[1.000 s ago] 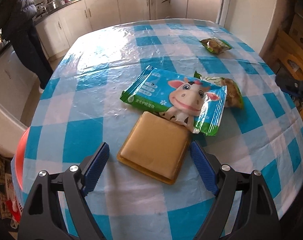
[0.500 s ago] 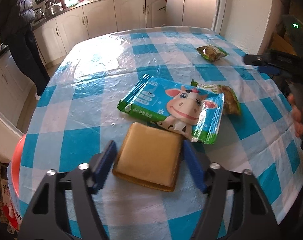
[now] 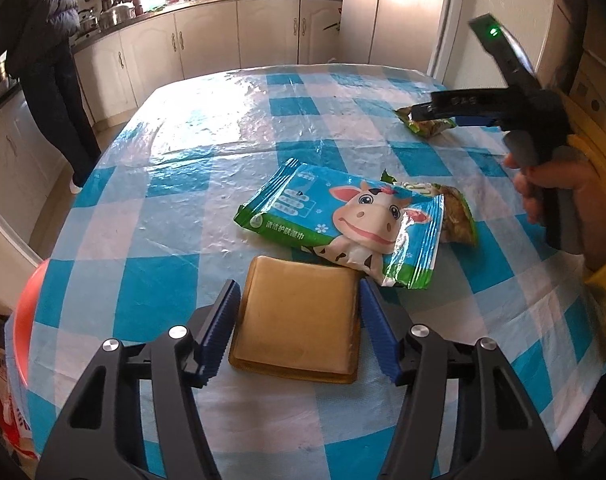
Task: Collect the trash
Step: 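Grasp the tan pad with the left tool while the right tool grasps the green snack packet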
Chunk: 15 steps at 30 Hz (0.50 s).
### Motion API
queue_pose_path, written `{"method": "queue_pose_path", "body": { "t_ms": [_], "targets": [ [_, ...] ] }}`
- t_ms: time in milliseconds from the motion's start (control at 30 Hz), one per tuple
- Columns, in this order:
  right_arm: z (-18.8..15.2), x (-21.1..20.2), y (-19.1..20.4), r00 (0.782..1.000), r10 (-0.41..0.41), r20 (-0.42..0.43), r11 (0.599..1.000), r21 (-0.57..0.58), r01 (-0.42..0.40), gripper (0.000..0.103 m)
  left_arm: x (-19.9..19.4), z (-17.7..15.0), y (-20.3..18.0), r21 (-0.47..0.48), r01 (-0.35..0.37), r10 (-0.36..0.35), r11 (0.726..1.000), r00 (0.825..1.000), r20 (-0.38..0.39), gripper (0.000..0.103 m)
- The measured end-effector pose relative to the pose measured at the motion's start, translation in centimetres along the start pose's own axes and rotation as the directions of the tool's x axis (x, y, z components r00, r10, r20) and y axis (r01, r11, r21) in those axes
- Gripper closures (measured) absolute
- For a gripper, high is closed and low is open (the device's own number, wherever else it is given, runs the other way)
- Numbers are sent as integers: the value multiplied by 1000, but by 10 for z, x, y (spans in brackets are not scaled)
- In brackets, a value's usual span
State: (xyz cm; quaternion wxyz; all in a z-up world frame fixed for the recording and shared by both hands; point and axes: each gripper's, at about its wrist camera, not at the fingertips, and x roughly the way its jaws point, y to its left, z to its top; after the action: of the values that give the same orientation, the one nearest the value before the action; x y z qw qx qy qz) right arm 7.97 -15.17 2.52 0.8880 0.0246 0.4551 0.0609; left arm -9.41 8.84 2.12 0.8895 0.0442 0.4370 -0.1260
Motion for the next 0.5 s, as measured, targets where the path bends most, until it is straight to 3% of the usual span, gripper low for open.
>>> {"method": "queue_pose_path", "body": {
  "t_ms": [400,433,500],
  "targets": [
    [3,20,11,999,-40,-31,995,-89,37,13,-10,7,6,-53,42,-40,998,999,28,41],
    [3,20,12,999,-45,-28,995,-94,42,14,-12,8,6,-56,43,-41,998,999,34,41],
    [2,17,15,999,-32,-15,994,-101,30,28,-15,9,7,-61,44,-42,997,998,41,41]
  ]
}}
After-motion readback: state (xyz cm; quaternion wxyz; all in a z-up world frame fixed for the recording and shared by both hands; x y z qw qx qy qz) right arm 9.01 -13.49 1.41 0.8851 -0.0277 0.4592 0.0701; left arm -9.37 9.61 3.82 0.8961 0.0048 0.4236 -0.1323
